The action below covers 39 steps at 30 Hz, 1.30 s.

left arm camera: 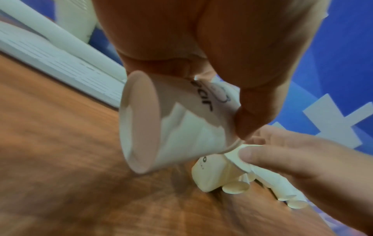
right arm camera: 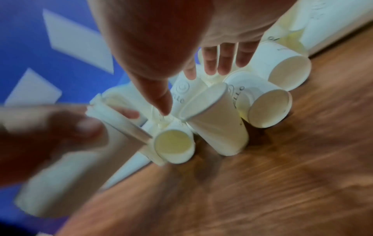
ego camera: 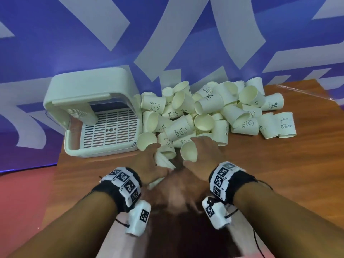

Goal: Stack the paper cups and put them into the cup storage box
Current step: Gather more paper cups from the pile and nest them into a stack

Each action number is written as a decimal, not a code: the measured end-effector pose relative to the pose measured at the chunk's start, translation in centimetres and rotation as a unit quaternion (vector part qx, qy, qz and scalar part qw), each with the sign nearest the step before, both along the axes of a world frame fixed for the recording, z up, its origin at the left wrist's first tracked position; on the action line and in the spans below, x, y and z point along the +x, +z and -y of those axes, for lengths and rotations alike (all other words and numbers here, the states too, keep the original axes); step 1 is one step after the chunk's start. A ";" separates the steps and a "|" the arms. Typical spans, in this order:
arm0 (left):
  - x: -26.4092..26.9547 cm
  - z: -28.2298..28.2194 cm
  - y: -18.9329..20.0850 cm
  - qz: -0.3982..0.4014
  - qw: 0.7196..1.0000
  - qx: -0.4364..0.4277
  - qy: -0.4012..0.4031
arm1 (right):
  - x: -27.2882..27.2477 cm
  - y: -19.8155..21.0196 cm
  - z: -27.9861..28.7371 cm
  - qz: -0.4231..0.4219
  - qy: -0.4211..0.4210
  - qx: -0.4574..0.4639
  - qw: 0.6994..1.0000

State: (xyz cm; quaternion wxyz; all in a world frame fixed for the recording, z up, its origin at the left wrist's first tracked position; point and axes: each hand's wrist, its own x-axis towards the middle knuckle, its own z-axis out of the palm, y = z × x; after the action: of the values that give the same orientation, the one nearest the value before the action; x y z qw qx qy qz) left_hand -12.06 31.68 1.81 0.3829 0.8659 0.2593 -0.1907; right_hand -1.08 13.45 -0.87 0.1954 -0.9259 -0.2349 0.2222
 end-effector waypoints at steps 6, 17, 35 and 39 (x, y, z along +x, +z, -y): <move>-1.4 1.1 -0.1 -0.015 0.998 0.018 0.060 | 0.6 -1.5 -0.2 -0.014 0.000 -0.012 1.000; 1.0 1.5 1.8 0.012 0.999 0.031 0.010 | 2.1 3.0 -0.7 -0.354 -0.093 0.305 0.879; 0.9 -0.2 1.9 0.078 0.980 -0.069 0.172 | 9.5 1.6 -5.3 0.086 0.201 -0.060 0.974; 0.4 -1.0 2.0 0.066 0.983 -0.045 0.168 | 10.2 1.1 -5.2 0.118 0.226 -0.053 0.965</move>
State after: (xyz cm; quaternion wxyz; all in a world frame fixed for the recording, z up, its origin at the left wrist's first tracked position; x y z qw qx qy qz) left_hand -11.65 32.69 3.80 0.4639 0.8028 0.3663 -0.0780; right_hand 9.12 18.67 0.27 0.0611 -0.8776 -0.4472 0.1616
